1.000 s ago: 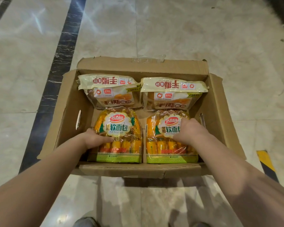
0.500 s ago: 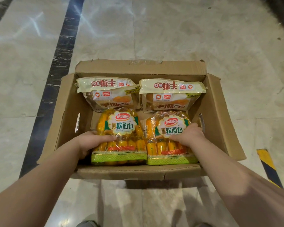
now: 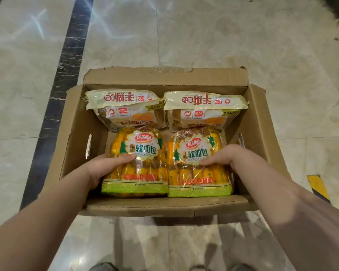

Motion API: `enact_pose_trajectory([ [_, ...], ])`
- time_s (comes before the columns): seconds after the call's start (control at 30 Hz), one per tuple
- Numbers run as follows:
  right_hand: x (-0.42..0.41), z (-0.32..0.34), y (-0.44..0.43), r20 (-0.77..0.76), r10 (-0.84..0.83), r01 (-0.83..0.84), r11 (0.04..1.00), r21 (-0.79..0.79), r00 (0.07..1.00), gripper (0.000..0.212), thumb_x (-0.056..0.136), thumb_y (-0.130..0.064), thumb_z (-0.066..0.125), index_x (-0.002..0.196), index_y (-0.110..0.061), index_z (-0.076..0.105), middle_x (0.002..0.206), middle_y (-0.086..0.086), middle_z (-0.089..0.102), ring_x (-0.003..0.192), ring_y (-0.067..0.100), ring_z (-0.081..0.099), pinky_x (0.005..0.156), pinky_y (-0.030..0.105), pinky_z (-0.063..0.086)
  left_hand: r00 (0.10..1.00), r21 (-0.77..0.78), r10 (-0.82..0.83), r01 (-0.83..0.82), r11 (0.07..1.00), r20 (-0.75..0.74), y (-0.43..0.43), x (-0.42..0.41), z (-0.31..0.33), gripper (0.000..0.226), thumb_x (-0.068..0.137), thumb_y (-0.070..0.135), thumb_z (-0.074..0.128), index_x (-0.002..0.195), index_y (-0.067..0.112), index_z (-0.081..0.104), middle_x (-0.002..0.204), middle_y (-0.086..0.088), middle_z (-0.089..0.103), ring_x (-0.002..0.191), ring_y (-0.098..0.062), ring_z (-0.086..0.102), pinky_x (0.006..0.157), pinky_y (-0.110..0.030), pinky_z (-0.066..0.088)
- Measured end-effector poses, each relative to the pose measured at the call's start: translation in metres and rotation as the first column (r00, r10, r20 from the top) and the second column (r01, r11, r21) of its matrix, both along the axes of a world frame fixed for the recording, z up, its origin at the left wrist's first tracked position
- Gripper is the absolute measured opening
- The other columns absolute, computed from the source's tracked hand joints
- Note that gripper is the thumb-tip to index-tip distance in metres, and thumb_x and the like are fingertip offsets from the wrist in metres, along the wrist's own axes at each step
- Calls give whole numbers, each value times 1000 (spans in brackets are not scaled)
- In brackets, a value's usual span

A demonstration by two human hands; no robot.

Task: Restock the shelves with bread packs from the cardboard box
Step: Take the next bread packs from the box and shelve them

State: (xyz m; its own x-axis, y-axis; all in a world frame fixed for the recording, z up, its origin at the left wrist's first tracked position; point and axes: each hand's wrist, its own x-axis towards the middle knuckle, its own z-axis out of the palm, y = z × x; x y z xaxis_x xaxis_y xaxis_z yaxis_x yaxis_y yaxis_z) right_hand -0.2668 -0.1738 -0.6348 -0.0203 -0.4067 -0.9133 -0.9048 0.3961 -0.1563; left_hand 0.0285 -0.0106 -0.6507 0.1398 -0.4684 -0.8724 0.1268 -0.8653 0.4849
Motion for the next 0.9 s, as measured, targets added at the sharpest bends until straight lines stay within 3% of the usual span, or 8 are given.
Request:
enact_pose_trajectory([
  [0.07, -6, 0, 2, 42, -53, 53, 999, 7, 998, 35, 78, -27, 88, 95, -17, 59, 117, 12, 67, 116, 35, 65, 106, 51, 49, 1000, -26, 5, -6, 1000, -14, -1, -3, 4, 128, 9, 58, 99, 126, 23, 61, 104, -9, 79, 89, -27, 78, 68, -37, 60],
  [0.2, -13, 5, 6, 172, -233, 231, 973, 32, 957, 33, 78, -18, 88, 95, -18, 59, 92, 8, 68, 80, 25, 66, 92, 49, 55, 993, -87, 97, -91, 992, 72, 1, -14, 10, 103, 35, 56, 98, 126, 26, 61, 104, -5, 80, 90, -27, 78, 81, -44, 61],
  [0.27, -12, 12, 7, 219, -277, 281, 960, 11, 936, 46, 74, -20, 92, 107, -16, 60, 98, 9, 71, 85, 26, 69, 90, 47, 58, 980, -126, 138, -120, 985, 140, 2, -24, 22, 78, 59, 50, 94, 126, 26, 61, 107, -3, 79, 91, -25, 78, 83, -43, 61],
  [0.37, -13, 32, 9, 265, -310, 324, 946, -6, 913, 75, 62, -28, 98, 126, -17, 61, 112, 10, 74, 98, 30, 73, 92, 53, 59, 959, -142, 225, -202, 969, 173, 8, -39, 51, 47, 75, 43, 86, 113, 30, 62, 104, -1, 78, 87, -21, 78, 63, -31, 60],
  [0.5, -34, 72, 22, 360, -292, 341, 937, -80, 886, 88, 49, -44, 100, 126, -28, 63, 114, 1, 74, 99, 23, 73, 93, 49, 59, 958, -159, 232, -206, 966, 167, 22, -42, 99, 61, 75, 45, 85, 127, 26, 60, 106, -3, 79, 89, -25, 78, 79, -43, 62],
  [0.6, -58, 121, 30, 451, -285, 361, 928, -90, 846, 77, 53, -51, 98, 120, -39, 62, 107, -8, 75, 91, 15, 75, 79, 38, 61, 971, -171, 212, -191, 966, 111, 30, -38, 144, 60, 79, 41, 81, 132, 25, 58, 112, -7, 78, 95, -29, 77, 91, -50, 59],
  [0.7, -82, 177, 36, 462, -286, 378, 918, -119, 840, 102, 41, -63, 99, 132, -40, 59, 114, -11, 76, 99, 14, 75, 87, 42, 61, 978, -198, 200, -184, 963, 66, 35, -42, 201, 52, 83, 38, 79, 130, 23, 62, 112, -8, 78, 99, -31, 76, 93, -48, 57],
  [0.9, -113, 330, 51, 574, -276, 428, 892, -145, 771, 80, 55, -44, 100, 125, -34, 65, 113, -8, 77, 102, 14, 75, 94, 44, 59, 992, -291, 122, -109, 950, 26, 45, -53, 354, 51, 88, 32, 73, 136, 21, 57, 118, -8, 76, 105, -32, 74, 83, -40, 63],
])
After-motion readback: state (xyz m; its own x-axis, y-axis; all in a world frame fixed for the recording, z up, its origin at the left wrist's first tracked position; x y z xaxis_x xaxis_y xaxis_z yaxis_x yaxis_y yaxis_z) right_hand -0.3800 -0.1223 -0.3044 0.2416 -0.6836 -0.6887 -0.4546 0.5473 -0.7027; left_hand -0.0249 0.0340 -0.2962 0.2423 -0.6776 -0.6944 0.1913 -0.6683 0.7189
